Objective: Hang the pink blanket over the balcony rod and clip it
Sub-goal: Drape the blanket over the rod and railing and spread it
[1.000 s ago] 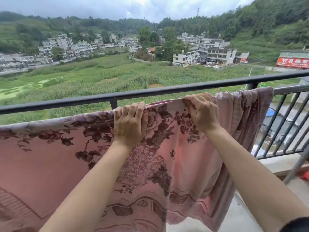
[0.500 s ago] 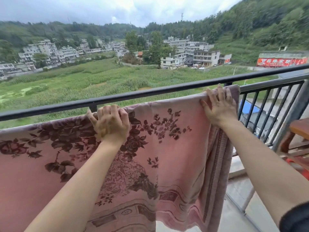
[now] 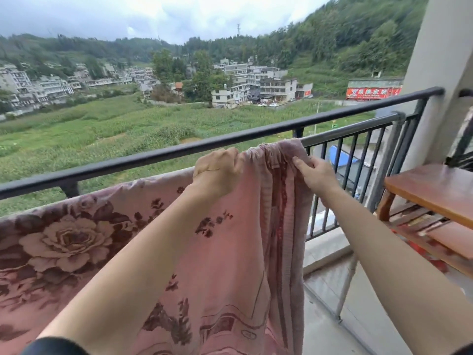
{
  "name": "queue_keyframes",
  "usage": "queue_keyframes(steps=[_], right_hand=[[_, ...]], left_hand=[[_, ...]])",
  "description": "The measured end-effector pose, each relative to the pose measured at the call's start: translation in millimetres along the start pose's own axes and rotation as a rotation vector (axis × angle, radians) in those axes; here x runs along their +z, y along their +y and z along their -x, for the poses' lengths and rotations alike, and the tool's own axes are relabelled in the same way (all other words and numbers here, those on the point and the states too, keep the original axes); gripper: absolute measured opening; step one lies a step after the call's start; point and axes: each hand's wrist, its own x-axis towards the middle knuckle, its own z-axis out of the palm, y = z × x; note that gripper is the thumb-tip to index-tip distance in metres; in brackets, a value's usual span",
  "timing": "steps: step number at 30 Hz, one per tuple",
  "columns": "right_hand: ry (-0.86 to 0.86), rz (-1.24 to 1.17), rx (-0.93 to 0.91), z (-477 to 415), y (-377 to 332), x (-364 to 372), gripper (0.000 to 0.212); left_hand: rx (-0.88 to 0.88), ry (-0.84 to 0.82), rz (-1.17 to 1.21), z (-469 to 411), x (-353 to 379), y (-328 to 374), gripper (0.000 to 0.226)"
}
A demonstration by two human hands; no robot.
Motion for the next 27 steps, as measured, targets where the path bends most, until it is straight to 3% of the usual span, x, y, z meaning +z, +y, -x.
queue_keyframes(steps=[4, 6, 8, 11, 13, 15, 17, 19, 21, 24, 27], right_hand=[[-0.195, -0.234, 0.062, -14.7, -5.6, -25.7, 0.037], [-0.167, -0.273, 0.046, -34.7, -2.5, -35.0, 0.033], [0.134, -0.346, 0.027, -68.6, 2.7, -50.7, 0.027], [0.684, -0.193, 0.234, -124.1, 30.3, -93.3, 0.033], [0.755, -0.118, 0.378, -147.6, 59.4, -108.1, 0.038], [0.756, -0.054, 0.408, -158.1, 76.7, -97.2, 0.043], [0.846, 0.069, 0.268, -158.8, 75.8, -76.4, 0.048], [0.871, 0.152, -0.045, -154.0, 61.4, -59.7, 0.045], [0.705, 0.287, -0.336, -149.8, 46.3, -46.0, 0.037], [0.355, 0.490, -0.738, -142.9, 30.1, -31.8, 0.045], [0.133, 0.600, -0.888, -139.2, 34.4, -32.2, 0.051]], left_hand=[[-0.024, 0.031, -0.094, -39.0, 23.4, 35.3, 0.054], [-0.075, 0.111, -0.122, -46.0, 38.0, 43.2, 0.063], [-0.129, 0.152, -0.131, -49.8, 47.5, 44.3, 0.068], [-0.160, 0.176, -0.130, -54.8, 51.3, 43.5, 0.065], [-0.154, 0.184, -0.144, -53.5, 53.8, 43.3, 0.060], [-0.167, 0.180, -0.155, -53.6, 58.2, 42.3, 0.059], [-0.180, 0.212, -0.177, -56.3, 61.1, 41.9, 0.057], [-0.185, 0.259, -0.204, -57.9, 62.5, 42.8, 0.056], [-0.195, 0.272, -0.201, -59.2, 63.6, 42.6, 0.061], [-0.226, 0.282, -0.177, -61.3, 67.1, 41.2, 0.065], [-0.242, 0.349, -0.234, -61.6, 69.0, 45.1, 0.064]])
